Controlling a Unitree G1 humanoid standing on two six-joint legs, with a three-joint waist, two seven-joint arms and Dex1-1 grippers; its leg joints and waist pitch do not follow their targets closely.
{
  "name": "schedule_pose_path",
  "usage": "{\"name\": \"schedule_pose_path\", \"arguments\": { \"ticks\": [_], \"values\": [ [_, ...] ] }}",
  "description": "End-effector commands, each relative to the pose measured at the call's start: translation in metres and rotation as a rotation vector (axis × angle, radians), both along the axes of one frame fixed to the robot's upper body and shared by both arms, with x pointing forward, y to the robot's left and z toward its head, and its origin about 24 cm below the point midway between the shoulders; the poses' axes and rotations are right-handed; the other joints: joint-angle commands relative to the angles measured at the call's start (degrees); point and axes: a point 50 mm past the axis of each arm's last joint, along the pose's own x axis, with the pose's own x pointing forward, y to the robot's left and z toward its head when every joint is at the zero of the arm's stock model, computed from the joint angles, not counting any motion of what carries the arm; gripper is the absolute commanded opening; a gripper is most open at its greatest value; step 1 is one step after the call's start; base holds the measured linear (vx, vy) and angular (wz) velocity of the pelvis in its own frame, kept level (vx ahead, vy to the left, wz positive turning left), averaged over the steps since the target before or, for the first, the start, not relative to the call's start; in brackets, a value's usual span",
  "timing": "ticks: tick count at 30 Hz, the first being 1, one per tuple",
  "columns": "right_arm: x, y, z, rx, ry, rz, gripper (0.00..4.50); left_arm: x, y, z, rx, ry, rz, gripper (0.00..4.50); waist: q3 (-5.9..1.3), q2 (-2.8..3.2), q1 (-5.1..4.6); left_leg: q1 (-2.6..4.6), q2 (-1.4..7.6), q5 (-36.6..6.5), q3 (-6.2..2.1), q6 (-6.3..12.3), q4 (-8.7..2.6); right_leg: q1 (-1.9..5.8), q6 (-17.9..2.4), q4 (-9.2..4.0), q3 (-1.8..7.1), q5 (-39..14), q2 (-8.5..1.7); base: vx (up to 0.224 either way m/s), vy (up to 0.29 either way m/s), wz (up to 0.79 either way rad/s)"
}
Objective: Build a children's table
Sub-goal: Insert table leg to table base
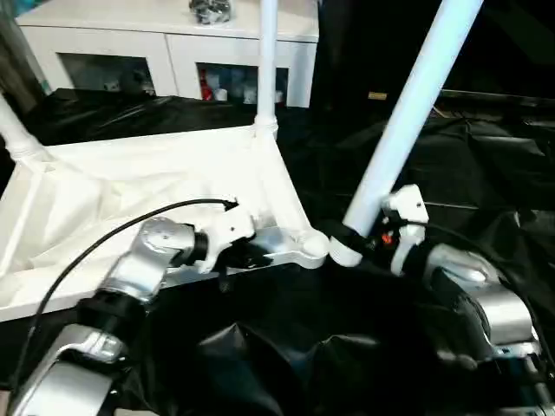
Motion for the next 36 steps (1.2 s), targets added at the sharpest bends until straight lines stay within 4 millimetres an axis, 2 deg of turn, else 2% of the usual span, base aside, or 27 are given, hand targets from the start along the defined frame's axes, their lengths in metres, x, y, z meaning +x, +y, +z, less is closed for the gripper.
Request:
{"name": "schedule_pose_path", "arguments": {
  "ticks": [1, 5, 7, 9, 10, 12, 13, 14, 17, 27, 32, 35, 36],
  "values": [
    [0.005, 0.007, 0.004, 0.012, 0.003, 0.039, 1.89, -0.008, 0.011, -0.015, 0.048, 0.091, 0.019, 0.00, -3.49, -0.75, 0.53, 0.93, 4.09, -5.7, -1.39, 4.61, -4.47, 2.06, -17.4, -3.73, 1.72, 0.0, -3.65, 0.000, 0.000, 0.00],
    [0.016, 0.016, 0.002, -0.005, 0.028, 0.057, 1.89, -0.009, 0.008, -0.015, 0.047, 0.097, 0.008, 0.00, -3.55, -0.68, 0.33, 1.08, 4.08, -5.9, -1.30, 4.00, -4.46, 1.93, -17.8, -3.72, 1.66, -0.6, -3.48, 0.000, 0.000, 0.00],
    [0.019, 0.020, -0.001, -0.017, 0.042, 0.069, 1.89, -0.008, 0.006, -0.014, 0.034, 0.091, 0.014, 0.00, -3.60, -0.57, 0.42, 1.16, 4.10, -5.2, -1.23, 3.78, -4.40, 1.95, -18.1, -3.55, 1.71, 0.7, -3.43, 0.000, 0.000, 0.00],
    [0.021, 0.026, -0.005, -0.016, 0.069, 0.102, 1.89, -0.006, 0.002, -0.013, 0.001, 0.087, 0.024, 0.00, -3.75, -0.93, 0.53, 1.10, 4.07, -4.0, -1.17, 4.29, -4.30, 2.13, -18.2, -3.31, 1.66, 2.7, -3.45, 0.000, 0.000, 0.00],
    [0.022, 0.028, -0.006, -0.013, 0.076, 0.110, 1.89, -0.006, 0.000, -0.012, -0.008, 0.087, 0.027, 0.00, -3.72, -0.89, 0.69, 1.12, 4.06, -4.0, -1.10, 4.44, -4.27, 2.11, -18.3, -3.32, 1.67, 3.1, -3.45, 0.000, 0.000, 0.00],
    [0.022, 0.029, -0.007, -0.011, 0.085, 0.115, 1.89, -0.005, -0.001, -0.012, -0.013, 0.088, 0.028, 0.00, -3.66, -0.92, 0.84, 1.18, 4.13, -4.5, -1.09, 4.47, -4.34, 2.11, -18.0, -3.41, 1.70, 2.5, -3.53, 0.000, 0.000, 0.00],
    [0.023, 0.031, -0.009, -0.015, 0.095, 0.127, 1.89, -0.005, -0.002, -0.012, -0.016, 0.086, 0.030, 0.00, -3.65, -1.14, 0.78, 1.14, 4.16, -5.0, -1.12, 4.37, -4.41, 2.14, -18.0, -3.44, 1.67, 1.8, -3.53, 0.000, 0.000, 0.00],
    [0.024, 0.032, -0.010, -0.013, 0.103, 0.127, 1.89, -0.005, -0.003, -0.012, -0.018, 0.086, 0.032, 0.00, -3.60, -0.99, 0.87, 1.23, 4.18, -5.6, -1.10, 4.10, -4.43, 2.04, -17.9, -3.58, 1.72, 0.7, -3.60, 0.000, 0.000, 0.00],
    [0.027, 0.033, -0.012, -0.019, 0.114, 0.128, 1.89, -0.004, -0.007, -0.011, -0.034, 0.081, 0.035, 0.00, -3.63, -1.10, 0.85, 1.35, 4.23, -6.2, -0.91, 3.47, -4.45, 1.96, -17.7, -3.64, 1.73, -0.6, -3.53, 0.000, 0.000, 0.00],
    [0.034, 0.034, -0.019, 0.007, 0.126, 0.109, 1.89, 0.000, -0.014, -0.004, -0.072, 0.057, 0.031, 0.00, -3.61, -0.99, 0.67, 1.31, 4.27, -7.9, -0.89, 2.31, -4.63, 1.89, -17.1, -3.89, 1.81, -2.7, -3.61, 0.000, 0.000, 0.00],
    [0.030, 0.023, -0.026, 0.079, 0.137, 0.065, 1.89, 0.004, -0.014, -0.003, -0.090, 0.040, 0.088, 0.00, -3.67, -1.02, 0.88, 1.28, 4.25, -6.6, -0.84, 3.23, -4.52, 1.95, -17.4, -3.77, 1.80, -0.8, -3.58, 0.000, 0.000, 0.00],
    [0.027, 0.016, -0.032, 0.121, 0.142, 0.026, 1.89, 0.006, -0.014, -0.002, -0.097, 0.034, 0.105, 0.00, -3.74, -1.13, 1.37, 1.33, 4.28, -6.3, -0.75, 3.73, -4.44, 1.94, -17.4, -3.75, 1.82, -0.3, -3.64, 0.000, 0.000, 0.00],
    [0.024, 0.013, -0.035, 0.145, 0.146, 0.011, 1.89, 0.006, -0.014, -0.002, -0.099, 0.031, 0.107, 0.00, -3.78, -0.99, 1.43, 1.32, 4.26, -6.1, -0.77, 3.80, -4.44, 1.95, -17.4, -3.71, 1.80, -0.1, -3.62, 0.000, 0.000, 0.00]
  ]
}}
